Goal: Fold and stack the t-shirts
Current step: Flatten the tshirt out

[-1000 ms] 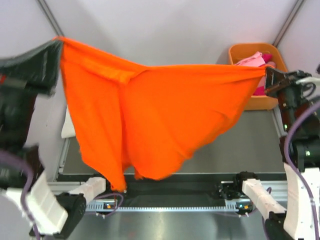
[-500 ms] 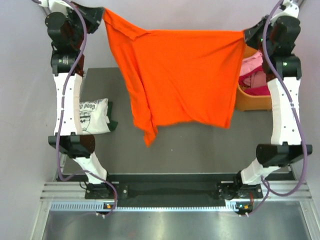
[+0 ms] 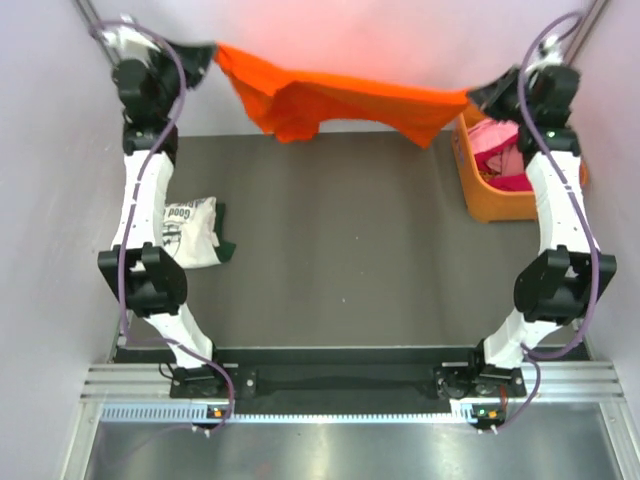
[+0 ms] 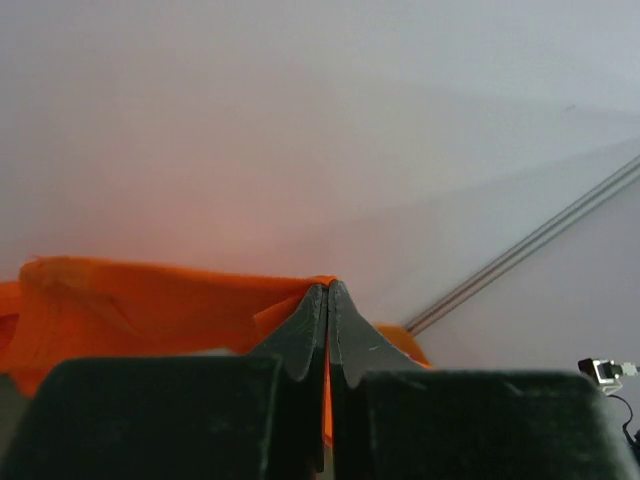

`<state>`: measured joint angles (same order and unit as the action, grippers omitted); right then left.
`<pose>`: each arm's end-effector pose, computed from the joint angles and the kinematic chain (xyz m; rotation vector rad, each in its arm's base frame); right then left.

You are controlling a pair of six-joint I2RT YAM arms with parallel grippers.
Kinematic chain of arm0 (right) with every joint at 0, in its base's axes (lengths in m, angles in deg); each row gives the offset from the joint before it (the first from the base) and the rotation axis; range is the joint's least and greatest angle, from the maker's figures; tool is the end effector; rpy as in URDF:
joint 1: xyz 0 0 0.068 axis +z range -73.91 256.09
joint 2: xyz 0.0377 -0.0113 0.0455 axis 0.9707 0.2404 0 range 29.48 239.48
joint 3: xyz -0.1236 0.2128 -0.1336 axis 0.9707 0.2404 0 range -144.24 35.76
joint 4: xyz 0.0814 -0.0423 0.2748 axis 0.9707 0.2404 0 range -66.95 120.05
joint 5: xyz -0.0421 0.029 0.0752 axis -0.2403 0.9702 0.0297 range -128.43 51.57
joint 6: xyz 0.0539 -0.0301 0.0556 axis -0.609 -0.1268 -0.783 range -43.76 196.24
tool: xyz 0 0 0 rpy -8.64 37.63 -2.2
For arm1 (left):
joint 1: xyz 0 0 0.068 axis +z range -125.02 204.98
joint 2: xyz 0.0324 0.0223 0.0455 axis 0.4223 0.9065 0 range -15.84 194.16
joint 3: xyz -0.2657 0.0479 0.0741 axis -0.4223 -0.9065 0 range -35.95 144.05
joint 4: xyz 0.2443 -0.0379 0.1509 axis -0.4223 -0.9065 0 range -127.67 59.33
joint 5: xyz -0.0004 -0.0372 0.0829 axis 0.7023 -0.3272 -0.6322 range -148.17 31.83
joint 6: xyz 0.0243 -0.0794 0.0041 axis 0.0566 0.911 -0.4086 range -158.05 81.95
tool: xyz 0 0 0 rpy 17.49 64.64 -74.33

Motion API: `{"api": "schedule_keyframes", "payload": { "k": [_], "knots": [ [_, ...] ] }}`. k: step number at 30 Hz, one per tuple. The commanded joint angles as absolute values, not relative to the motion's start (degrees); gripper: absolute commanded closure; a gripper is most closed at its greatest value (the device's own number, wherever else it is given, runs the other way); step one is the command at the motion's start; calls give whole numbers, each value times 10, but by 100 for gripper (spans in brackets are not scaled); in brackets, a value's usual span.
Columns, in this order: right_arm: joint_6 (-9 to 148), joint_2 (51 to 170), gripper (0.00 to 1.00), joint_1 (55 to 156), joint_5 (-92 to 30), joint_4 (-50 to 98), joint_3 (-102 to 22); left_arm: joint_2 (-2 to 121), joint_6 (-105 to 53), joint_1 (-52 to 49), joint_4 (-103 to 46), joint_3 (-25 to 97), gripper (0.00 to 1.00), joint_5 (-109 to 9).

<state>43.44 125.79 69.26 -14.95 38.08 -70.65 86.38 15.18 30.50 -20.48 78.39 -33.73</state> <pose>0.4503 -0.0248 0.4785 0.2656 1.6737 0.6805 0.4638 0.0147 0.5484 -0.2539 1.2513 -0.9735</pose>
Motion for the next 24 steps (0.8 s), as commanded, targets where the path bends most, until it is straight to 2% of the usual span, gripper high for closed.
{"api": "schedule_keyframes", "payload": {
  "k": [1, 6, 14, 24],
  "knots": [
    [422, 1260, 100, 699, -96, 306, -606, 845, 111, 310, -173, 687, 100, -321],
    [429, 1246, 100, 699, -101, 274, -495, 775, 104, 310, -177, 558, 100, -325],
    [455, 1183, 100, 700, -119, 271, -353, 641, 84, 310, -261, 368, 100, -338],
    [475, 1073, 100, 703, -121, 271, -191, 488, 41, 310, -375, 214, 100, -331]
  ]
}}
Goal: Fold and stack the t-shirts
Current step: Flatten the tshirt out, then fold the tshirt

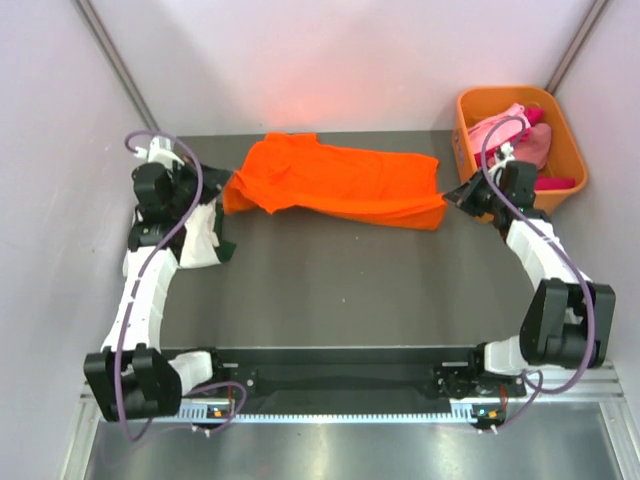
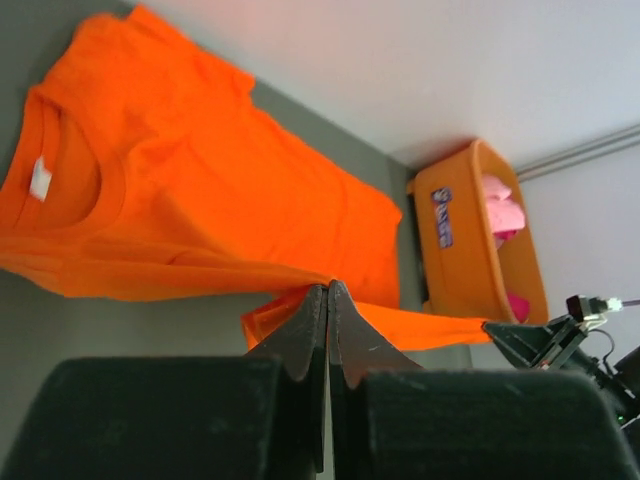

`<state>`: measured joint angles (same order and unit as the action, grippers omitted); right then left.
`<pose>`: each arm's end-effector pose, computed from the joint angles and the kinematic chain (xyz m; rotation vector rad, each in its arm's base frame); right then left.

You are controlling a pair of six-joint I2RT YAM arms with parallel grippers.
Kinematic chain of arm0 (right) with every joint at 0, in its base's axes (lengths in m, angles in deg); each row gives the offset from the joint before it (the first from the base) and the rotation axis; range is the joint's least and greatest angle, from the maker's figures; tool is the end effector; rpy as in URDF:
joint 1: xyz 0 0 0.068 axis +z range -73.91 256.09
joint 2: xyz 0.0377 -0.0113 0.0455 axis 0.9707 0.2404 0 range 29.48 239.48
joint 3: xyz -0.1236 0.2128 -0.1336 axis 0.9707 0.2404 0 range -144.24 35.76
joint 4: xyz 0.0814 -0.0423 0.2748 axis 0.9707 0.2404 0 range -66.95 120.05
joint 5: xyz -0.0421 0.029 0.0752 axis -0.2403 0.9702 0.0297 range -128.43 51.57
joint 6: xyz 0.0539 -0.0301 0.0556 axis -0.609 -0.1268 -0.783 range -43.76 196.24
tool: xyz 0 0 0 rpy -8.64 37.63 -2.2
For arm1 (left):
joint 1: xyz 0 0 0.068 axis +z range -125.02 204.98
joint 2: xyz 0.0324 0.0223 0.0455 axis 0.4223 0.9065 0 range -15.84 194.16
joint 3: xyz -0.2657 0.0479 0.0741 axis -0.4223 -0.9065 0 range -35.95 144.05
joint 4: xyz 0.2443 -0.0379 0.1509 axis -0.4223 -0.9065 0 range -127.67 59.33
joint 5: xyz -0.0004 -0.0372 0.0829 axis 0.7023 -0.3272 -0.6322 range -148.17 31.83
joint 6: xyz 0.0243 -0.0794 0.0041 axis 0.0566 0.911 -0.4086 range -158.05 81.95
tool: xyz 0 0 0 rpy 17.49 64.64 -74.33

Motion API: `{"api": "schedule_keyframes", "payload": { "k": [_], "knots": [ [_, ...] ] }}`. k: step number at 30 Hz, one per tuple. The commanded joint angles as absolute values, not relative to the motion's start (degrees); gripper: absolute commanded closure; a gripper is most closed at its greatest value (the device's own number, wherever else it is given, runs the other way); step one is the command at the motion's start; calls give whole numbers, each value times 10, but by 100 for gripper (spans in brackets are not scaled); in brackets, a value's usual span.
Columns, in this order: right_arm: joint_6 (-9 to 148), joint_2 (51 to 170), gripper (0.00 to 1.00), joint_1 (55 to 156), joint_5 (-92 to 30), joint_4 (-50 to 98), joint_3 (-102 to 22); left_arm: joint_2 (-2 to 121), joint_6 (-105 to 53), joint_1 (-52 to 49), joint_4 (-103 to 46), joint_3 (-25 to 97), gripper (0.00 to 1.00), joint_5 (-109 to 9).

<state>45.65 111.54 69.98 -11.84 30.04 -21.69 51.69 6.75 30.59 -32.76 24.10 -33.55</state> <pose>0.3771 -0.0077 0.2496 0.4031 2.1080 0.7438 0.3360 0.0026 0.3649 -0.4591 1.7442 -0.8677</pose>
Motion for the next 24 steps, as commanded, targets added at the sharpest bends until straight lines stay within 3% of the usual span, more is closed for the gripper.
{"api": "schedule_keyframes", "payload": {
  "k": [1, 16, 24],
  "knots": [
    [478, 1063, 100, 704, -122, 274, -170, 477, 34, 310, -397, 194, 100, -328],
    [503, 827, 100, 707, -155, 364, 20, 208, -2, 310, -594, 75, 100, -351],
    [512, 762, 100, 711, -199, 439, 38, 203, 9, 310, -648, 83, 100, -333]
  ]
}}
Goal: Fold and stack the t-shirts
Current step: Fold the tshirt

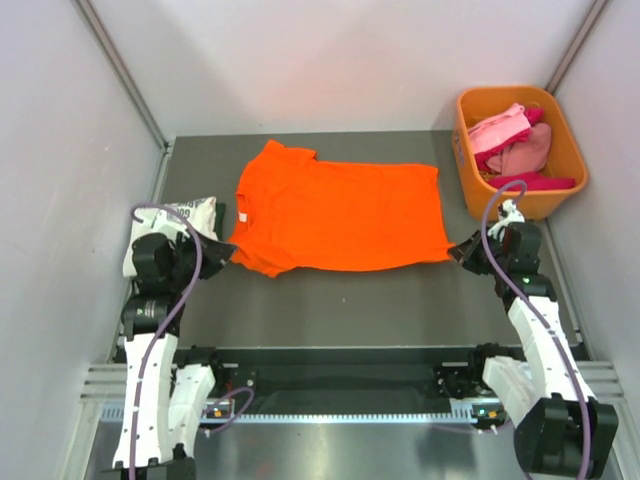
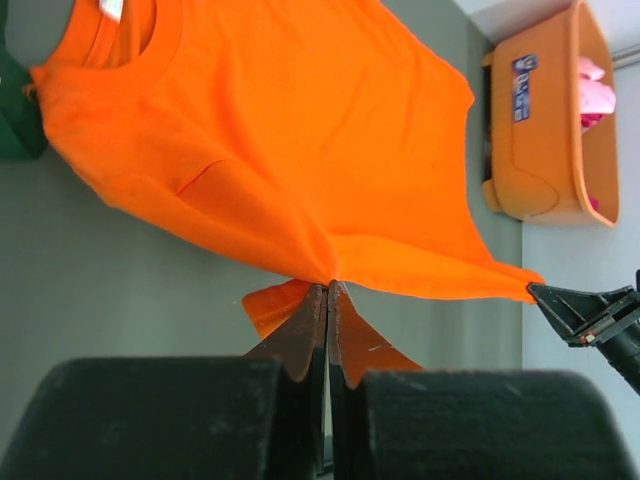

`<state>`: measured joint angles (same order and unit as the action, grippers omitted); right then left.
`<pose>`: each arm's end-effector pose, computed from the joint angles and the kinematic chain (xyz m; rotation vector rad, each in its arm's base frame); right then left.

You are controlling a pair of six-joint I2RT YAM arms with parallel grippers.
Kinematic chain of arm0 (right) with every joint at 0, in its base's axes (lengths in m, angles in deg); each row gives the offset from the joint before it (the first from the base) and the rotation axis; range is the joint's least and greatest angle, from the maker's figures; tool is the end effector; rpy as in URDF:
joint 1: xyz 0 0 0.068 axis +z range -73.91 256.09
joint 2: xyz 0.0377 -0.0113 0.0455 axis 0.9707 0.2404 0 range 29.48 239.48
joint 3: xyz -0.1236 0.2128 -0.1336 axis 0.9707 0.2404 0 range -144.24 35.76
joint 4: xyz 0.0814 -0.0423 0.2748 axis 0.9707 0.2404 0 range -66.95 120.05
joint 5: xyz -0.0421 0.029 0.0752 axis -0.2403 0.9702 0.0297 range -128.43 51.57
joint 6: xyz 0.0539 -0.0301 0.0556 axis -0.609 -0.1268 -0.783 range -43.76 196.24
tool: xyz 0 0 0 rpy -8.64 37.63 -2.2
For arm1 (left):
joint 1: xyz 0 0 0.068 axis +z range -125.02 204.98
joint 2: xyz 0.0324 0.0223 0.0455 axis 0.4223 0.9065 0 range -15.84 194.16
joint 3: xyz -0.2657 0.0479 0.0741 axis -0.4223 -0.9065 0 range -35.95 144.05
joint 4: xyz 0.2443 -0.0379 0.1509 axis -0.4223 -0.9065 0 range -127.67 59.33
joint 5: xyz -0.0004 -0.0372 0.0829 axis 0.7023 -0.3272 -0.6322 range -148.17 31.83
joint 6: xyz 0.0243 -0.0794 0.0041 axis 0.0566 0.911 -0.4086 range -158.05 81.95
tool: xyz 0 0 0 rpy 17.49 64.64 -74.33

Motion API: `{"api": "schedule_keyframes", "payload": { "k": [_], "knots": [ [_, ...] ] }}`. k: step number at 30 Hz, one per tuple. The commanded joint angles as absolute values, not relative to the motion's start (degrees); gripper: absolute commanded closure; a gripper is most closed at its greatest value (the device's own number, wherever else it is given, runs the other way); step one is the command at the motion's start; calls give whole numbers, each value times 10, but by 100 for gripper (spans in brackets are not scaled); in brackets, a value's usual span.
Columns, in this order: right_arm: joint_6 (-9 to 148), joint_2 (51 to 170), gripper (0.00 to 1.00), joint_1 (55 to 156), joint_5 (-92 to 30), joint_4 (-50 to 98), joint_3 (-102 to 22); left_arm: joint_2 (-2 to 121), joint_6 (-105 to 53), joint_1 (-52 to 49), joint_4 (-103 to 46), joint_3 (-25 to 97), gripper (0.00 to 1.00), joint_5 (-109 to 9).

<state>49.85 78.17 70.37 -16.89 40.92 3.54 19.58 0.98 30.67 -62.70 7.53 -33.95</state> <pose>0.2398 0.0027 0.2172 0.3917 2.1514 0.6135 0.1927 -0.0107 0.3119 -0.5075 1.9735 -0.7911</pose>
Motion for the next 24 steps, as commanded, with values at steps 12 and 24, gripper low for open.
{"api": "schedule_keyframes", "payload": {
  "k": [12, 24],
  "knots": [
    [508, 856, 100, 724, -237, 388, 6, 314, 7, 310, -585, 113, 100, -337],
    [517, 1034, 100, 746, -304, 379, -130, 537, -5, 310, -549, 232, 100, -361]
  ]
}}
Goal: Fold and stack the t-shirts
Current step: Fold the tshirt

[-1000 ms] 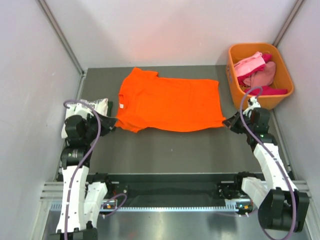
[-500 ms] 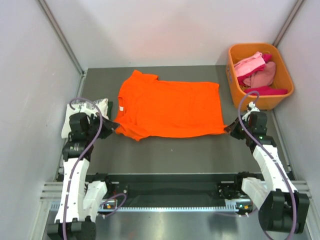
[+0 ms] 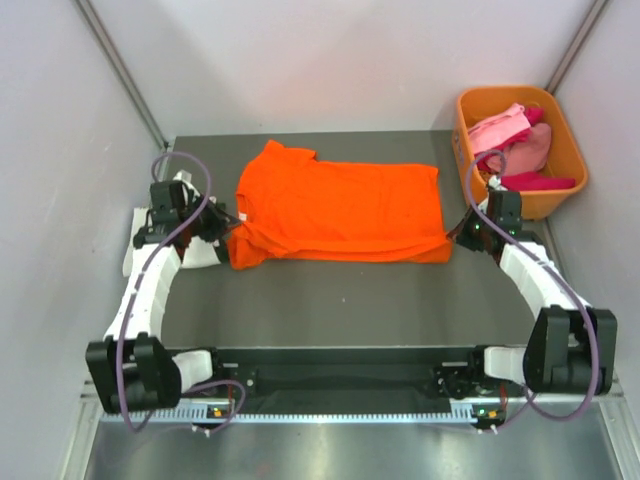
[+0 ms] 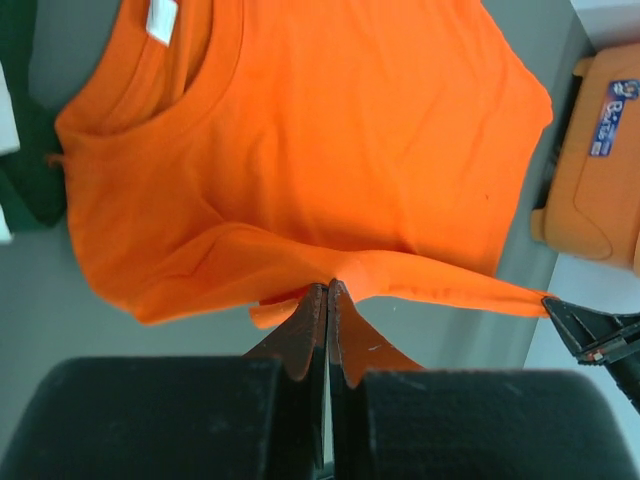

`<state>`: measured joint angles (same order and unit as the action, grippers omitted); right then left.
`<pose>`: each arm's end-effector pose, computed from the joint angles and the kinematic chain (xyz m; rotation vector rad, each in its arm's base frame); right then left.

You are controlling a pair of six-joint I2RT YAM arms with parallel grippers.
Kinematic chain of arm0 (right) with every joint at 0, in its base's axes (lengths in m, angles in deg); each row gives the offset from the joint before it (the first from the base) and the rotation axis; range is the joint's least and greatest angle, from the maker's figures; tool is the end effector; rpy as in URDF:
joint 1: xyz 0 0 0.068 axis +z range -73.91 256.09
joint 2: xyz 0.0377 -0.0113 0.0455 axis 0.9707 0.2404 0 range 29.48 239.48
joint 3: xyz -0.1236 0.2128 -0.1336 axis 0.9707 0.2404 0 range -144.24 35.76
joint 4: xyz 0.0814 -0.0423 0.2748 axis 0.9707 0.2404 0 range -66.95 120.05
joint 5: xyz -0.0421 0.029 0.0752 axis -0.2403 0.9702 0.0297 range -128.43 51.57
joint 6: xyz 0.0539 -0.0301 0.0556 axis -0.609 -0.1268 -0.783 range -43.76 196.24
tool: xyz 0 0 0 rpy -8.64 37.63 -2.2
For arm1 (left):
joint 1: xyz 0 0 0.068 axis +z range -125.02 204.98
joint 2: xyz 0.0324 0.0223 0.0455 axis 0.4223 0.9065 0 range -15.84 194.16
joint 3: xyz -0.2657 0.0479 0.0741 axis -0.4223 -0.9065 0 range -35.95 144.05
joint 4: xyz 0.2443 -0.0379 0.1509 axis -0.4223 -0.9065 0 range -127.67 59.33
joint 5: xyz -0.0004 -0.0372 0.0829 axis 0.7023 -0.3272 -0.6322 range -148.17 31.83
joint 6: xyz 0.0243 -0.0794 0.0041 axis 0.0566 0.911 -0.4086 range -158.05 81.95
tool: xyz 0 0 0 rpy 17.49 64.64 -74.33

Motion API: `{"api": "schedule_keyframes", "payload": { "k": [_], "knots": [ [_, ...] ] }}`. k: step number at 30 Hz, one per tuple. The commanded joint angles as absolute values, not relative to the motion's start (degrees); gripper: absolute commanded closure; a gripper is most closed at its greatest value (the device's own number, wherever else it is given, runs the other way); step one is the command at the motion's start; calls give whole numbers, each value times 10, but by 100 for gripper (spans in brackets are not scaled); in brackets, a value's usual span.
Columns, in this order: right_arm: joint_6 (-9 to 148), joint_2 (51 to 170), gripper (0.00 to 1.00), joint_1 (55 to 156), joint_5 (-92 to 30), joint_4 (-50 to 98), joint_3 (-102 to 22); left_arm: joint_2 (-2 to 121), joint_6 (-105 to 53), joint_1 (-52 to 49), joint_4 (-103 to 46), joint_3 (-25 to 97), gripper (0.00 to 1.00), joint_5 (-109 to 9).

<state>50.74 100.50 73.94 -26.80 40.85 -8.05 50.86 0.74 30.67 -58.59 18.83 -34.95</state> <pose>0.3066 0.0031 0.1952 0.4705 2.3315 0.4364 0.3034 0.0015 0.2747 -0.6664 2.2149 -0.7605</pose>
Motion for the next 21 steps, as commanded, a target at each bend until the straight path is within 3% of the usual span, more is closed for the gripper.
{"api": "schedule_keyframes", "payload": {
  "k": [1, 21],
  "knots": [
    [517, 1043, 100, 748, -310, 378, -138, 562, -6, 310, -552, 252, 100, -366],
    [488, 1203, 100, 791, -373, 319, -233, 840, 14, 297, -522, 435, 100, -342]
  ]
}}
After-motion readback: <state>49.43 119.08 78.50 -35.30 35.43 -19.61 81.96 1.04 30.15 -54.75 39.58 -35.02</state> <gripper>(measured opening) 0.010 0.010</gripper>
